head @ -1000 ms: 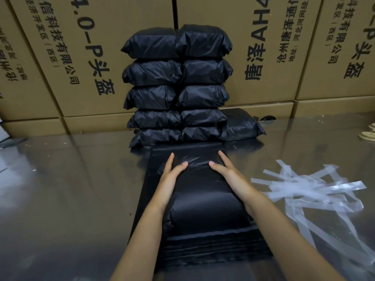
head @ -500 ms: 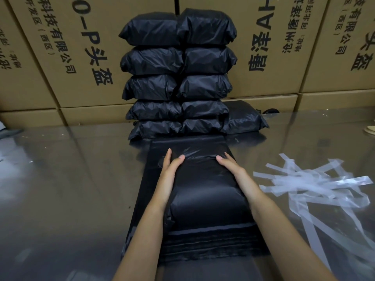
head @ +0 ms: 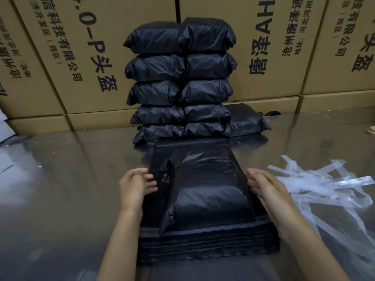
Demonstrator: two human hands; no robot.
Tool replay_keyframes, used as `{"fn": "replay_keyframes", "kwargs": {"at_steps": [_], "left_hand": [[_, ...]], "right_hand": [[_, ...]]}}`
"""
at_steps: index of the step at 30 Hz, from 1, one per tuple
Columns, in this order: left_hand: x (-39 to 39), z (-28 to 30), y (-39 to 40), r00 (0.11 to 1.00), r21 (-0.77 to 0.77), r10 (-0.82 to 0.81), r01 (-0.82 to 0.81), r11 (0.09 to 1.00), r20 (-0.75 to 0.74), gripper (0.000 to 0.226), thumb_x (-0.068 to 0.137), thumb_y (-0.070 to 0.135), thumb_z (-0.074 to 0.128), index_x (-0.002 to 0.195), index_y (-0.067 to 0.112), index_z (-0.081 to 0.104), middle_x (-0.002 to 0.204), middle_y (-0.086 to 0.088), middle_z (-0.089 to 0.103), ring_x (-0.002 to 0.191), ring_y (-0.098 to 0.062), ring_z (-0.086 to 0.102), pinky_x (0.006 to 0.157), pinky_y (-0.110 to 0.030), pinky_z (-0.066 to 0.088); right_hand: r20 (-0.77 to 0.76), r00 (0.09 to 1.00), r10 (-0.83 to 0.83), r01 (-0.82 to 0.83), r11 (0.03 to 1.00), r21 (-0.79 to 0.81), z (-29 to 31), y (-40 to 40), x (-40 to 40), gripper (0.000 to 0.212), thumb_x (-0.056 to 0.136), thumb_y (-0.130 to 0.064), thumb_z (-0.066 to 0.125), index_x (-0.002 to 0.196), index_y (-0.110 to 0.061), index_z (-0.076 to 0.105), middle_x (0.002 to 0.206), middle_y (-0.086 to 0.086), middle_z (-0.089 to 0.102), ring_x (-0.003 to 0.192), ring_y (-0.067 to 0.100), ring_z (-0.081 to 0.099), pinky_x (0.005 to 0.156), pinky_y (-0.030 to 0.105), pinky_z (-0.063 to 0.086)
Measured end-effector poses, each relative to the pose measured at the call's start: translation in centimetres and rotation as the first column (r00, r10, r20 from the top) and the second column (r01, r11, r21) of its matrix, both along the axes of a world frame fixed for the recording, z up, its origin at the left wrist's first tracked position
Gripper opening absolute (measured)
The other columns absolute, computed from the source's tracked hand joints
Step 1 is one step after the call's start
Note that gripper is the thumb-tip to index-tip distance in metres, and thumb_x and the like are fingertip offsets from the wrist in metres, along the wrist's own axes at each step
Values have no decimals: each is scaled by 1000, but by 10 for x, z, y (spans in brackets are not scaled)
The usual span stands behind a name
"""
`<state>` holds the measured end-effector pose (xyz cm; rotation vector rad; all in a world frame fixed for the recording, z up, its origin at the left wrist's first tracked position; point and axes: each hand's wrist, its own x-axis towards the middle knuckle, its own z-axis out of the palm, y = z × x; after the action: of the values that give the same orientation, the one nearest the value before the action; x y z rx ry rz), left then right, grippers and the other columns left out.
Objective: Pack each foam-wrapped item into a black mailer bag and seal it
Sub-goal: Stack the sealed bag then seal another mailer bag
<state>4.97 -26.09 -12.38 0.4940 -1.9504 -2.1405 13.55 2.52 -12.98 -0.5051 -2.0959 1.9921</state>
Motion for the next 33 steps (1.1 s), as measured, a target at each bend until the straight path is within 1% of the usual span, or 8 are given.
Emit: {"fn": "replay_keyframes", "kwargs": {"at_steps": [4,6,10,12,15,21,27,33], "left_hand": [[9,12,14,915,-244,-250,333,911,315,40,103,35,48,84,3,62,64,-11,63,40,-21,56,35,-23,45],[15,14,26,893,-294,-307,406,866,328,44,97,51,51,80,14,67,67,0,67,55,-15,63,52,-26,50],[30,18,39,875,-265,-396,467,844,280,55,73,83,54,94,34,68,101,13,67,100,-16,62,90,-36,47],[37,21,46,879,-248,-412,466,849,241,65,62,88,60,95,33,70,99,13,70,96,-13,66,85,-33,50],[47,22,65,866,-192,-477,499,845,151,62,62,80,70,97,29,74,90,12,77,83,-6,73,75,-27,53],[61,14,105,748,-94,-660,654,751,-69,60,65,69,77,119,44,66,111,21,72,97,4,68,72,-9,53],[63,-1,121,578,-354,-806,733,581,-126,126,58,48,95,145,68,5,144,41,37,128,16,42,98,-15,45],[76,0,138,625,-494,-737,571,656,-256,102,83,25,81,141,72,12,150,39,31,139,10,33,102,-13,44]], "right_hand": [[-55,998,-29,49,912,407,-6,-13,33,52,95,-71,35,82,-37,71,81,-32,63,94,-11,54,85,22,39],[-65,997,31,3,885,466,-7,-26,41,45,86,-83,28,88,-59,65,96,-41,56,109,-7,38,103,31,30],[-8,996,86,-72,876,478,-4,-39,40,41,76,-90,33,90,-61,59,111,-40,52,133,0,25,124,39,15],[-36,997,72,-53,925,376,4,-42,39,27,75,-89,44,93,-72,54,102,-51,50,125,-7,31,123,34,19],[-160,987,-19,8,998,-65,13,-38,40,66,60,-89,65,121,-66,54,114,-41,61,117,-7,55,98,21,44],[-318,934,-162,5,896,-444,14,-8,41,75,54,-62,91,122,-47,65,123,-9,72,112,17,70,93,42,56],[-268,927,-264,43,782,-622,9,5,39,67,58,-54,90,120,-40,68,115,-5,76,101,19,74,71,35,62],[-363,894,-262,-118,644,-755,2,4,37,68,82,-52,76,143,-31,52,136,3,65,123,24,64,102,43,52]]}}
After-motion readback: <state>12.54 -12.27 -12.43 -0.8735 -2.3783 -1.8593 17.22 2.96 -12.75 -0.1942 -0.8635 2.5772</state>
